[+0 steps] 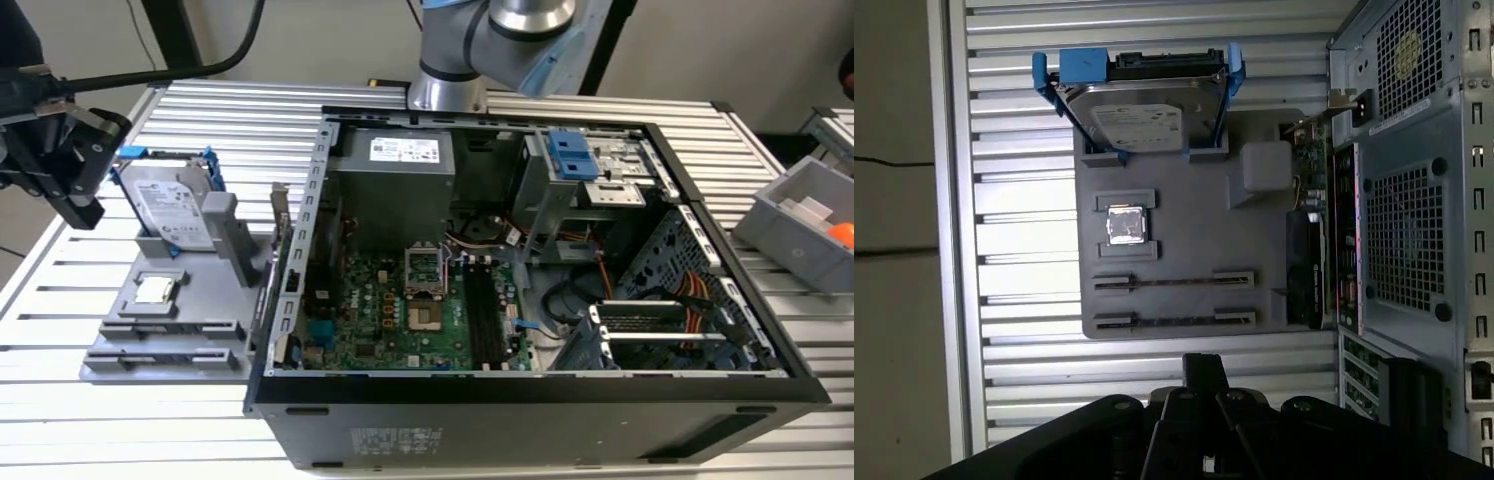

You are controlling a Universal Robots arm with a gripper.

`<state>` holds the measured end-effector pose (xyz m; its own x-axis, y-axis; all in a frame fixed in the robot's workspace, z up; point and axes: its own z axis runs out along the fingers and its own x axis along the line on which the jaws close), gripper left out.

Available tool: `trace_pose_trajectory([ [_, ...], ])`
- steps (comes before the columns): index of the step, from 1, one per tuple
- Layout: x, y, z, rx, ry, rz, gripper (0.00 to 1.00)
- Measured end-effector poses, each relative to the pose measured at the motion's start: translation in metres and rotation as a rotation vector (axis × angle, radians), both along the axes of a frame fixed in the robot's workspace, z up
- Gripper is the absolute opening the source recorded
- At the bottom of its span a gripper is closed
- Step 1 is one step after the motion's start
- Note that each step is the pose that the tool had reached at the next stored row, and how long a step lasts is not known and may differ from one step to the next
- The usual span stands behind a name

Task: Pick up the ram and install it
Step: 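Pick up the ram and move it above insertion slot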

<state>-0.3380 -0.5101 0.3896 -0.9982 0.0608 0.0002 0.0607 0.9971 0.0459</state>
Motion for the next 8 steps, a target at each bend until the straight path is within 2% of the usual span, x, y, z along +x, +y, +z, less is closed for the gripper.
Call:
trace_pose_trajectory([
  [8,0.0000,0.0000,0.0000,0.0000,0.0002,0.008,0.00],
])
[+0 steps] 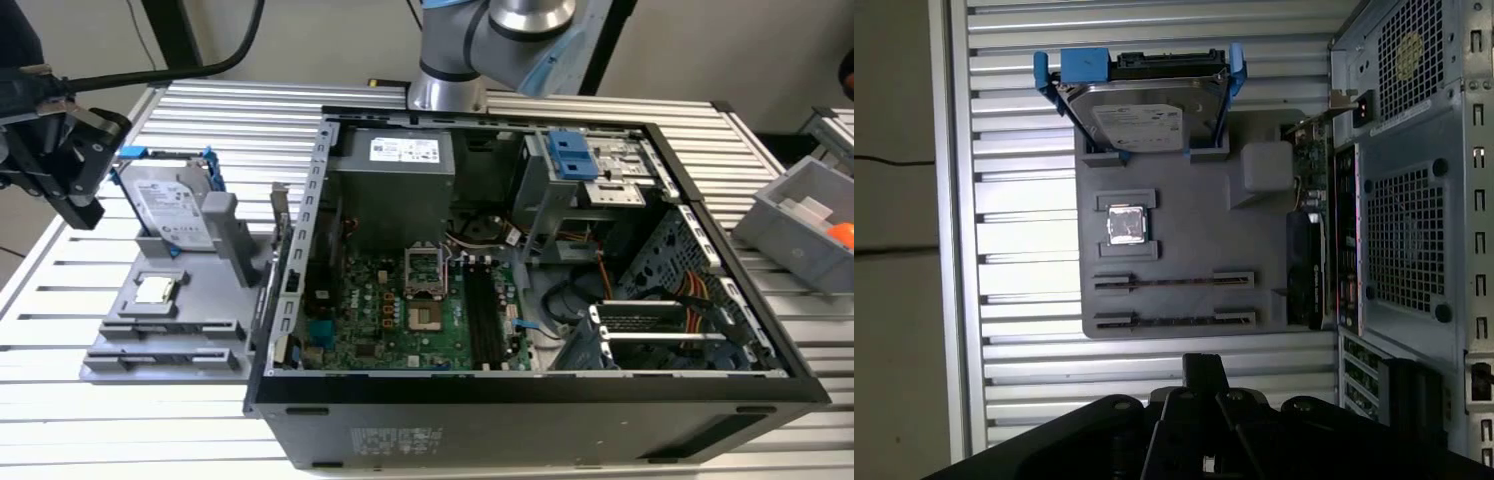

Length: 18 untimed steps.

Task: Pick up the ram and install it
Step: 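Pick up the ram and move it above insertion slot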

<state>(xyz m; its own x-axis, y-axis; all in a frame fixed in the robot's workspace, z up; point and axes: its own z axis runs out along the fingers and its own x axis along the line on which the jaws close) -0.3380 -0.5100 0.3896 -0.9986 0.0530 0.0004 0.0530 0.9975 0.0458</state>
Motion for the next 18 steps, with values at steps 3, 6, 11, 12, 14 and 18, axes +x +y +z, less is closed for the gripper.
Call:
trace_pose_trajectory([
  [3,-0.0002,0.0008,0.0000,-0.0019,-0.0001,0.007,0.00],
  [6,-0.0003,0.0007,-0.0001,-0.0067,-0.0001,0.025,0.00],
  [11,-0.0004,0.0010,0.0000,-0.0115,-0.0001,0.078,0.00],
  [12,-0.0004,0.0009,0.0000,-0.0125,0.0000,0.087,0.00],
  [14,-0.0005,0.0009,0.0000,-0.0133,-0.0002,0.099,0.00],
  [18,-0.0005,0.0010,0.0000,-0.0132,-0.0002,0.100,0.00],
])
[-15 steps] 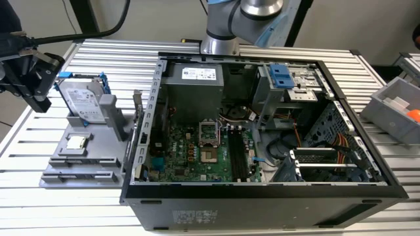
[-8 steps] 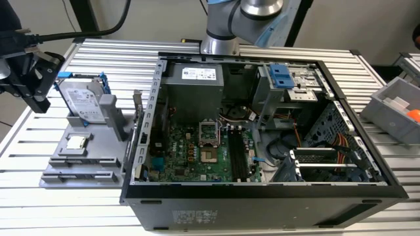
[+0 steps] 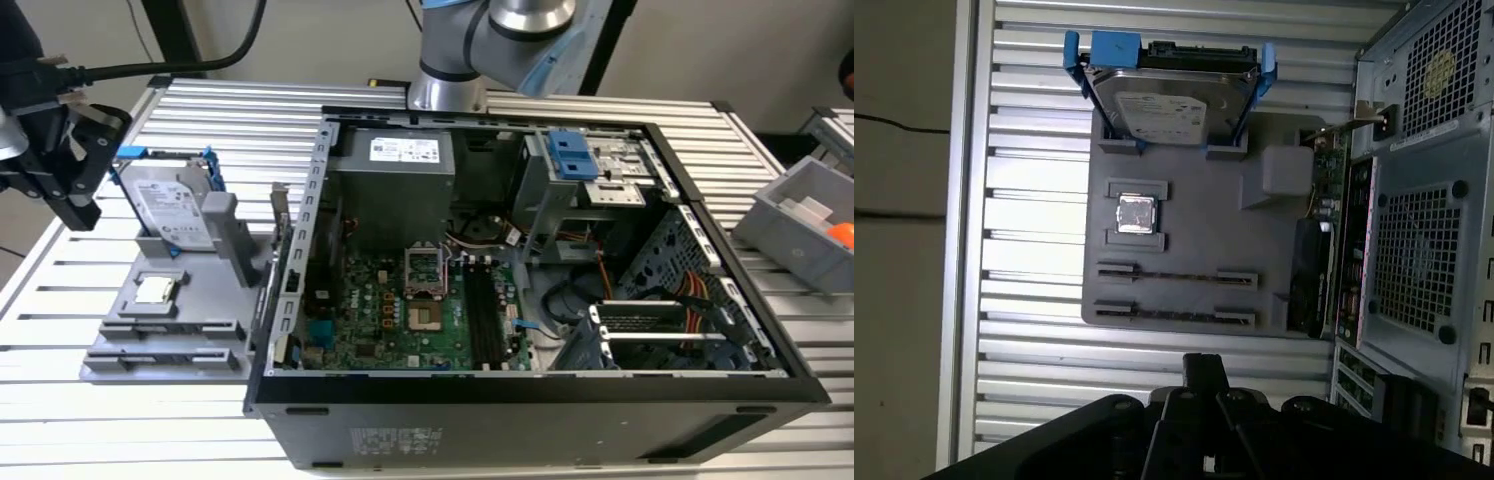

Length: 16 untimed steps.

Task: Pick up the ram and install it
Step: 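Pick up the ram and move it above insertion slot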

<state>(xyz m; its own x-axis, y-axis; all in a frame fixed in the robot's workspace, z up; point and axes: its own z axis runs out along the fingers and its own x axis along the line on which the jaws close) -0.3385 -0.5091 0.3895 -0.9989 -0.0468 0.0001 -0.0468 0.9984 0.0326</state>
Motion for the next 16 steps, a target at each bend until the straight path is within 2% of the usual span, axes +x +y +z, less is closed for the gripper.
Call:
trace_pose_trajectory([
  [7,-0.0001,0.0000,0.0000,0.0000,0.0009,0.002,0.00],
  [16,-0.0001,0.0000,0.0000,-0.0001,0.0009,0.075,0.00],
])
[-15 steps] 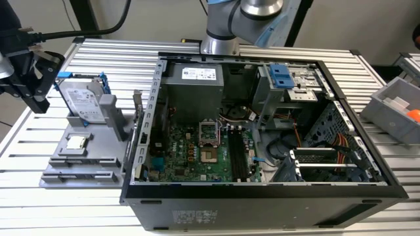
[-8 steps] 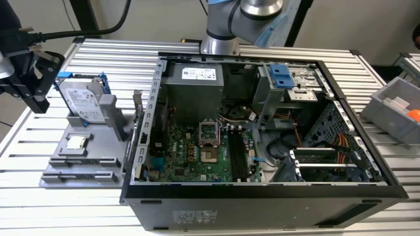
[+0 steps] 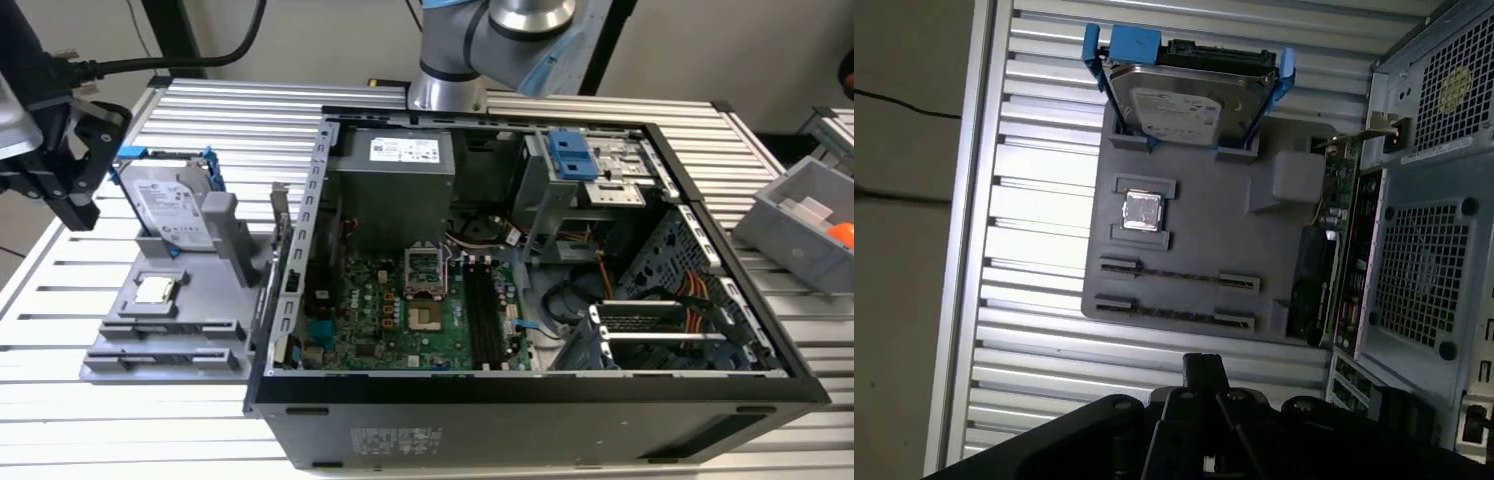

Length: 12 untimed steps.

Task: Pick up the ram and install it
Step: 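Pick up the ram and move it above insertion slot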

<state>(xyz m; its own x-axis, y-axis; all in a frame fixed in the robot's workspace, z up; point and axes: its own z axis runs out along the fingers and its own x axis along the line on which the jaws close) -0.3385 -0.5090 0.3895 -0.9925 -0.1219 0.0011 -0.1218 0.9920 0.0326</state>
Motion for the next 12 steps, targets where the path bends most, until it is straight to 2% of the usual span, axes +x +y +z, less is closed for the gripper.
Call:
trace_pose_trajectory([
  [12,-0.0001,0.0000,0.0000,-0.0006,0.0000,0.115,0.00],
])
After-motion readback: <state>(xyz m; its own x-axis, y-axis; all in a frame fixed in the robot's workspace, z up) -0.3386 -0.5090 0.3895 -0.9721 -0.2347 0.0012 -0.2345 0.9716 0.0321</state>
